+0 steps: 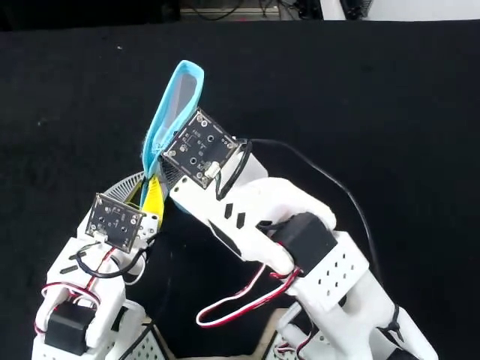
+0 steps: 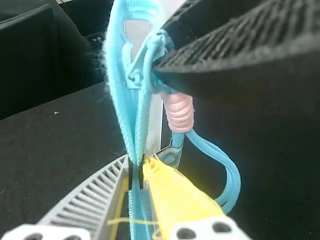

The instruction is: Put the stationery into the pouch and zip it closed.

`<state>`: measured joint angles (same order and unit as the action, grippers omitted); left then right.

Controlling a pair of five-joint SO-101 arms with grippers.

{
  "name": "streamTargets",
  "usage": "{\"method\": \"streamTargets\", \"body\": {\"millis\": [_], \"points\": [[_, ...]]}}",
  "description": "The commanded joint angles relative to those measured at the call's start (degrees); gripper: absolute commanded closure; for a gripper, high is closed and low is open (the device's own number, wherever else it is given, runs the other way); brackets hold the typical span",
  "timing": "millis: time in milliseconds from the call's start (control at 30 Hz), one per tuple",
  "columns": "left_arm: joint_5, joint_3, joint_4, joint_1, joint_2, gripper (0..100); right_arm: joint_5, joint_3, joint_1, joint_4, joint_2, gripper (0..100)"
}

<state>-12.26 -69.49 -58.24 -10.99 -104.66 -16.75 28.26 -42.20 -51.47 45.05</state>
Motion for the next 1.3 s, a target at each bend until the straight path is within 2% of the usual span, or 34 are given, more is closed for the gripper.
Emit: {"method": "streamTargets", "body": {"millis": [0,233,400,833,1100,1267], "points": [[-0.3,4.0,-0.3,-0.1,0.1,97,-3.3,-0.4,-0.5,2.2,2.0,99.1],[-0.3,4.0,-0.4,-0.1,0.1,97,-5.1,-0.4,-0.4,2.3,2.0,98.8],[-0.5,4.1,-3.1,-0.1,0.1,97,-4.9,-1.1,4.0,2.6,4.3,98.8],[-0.4,4.2,-3.2,-0.2,0.1,97,-4.9,0.3,12.3,9.1,4.0,98.8],[-0.4,4.2,-3.2,-0.1,0.1,97,-4.9,0.9,16.1,13.8,-0.5,98.8],[-0.4,4.1,-3.2,-0.1,0.1,97,-4.8,0.7,16.1,14.5,-1.2,98.8]]}}
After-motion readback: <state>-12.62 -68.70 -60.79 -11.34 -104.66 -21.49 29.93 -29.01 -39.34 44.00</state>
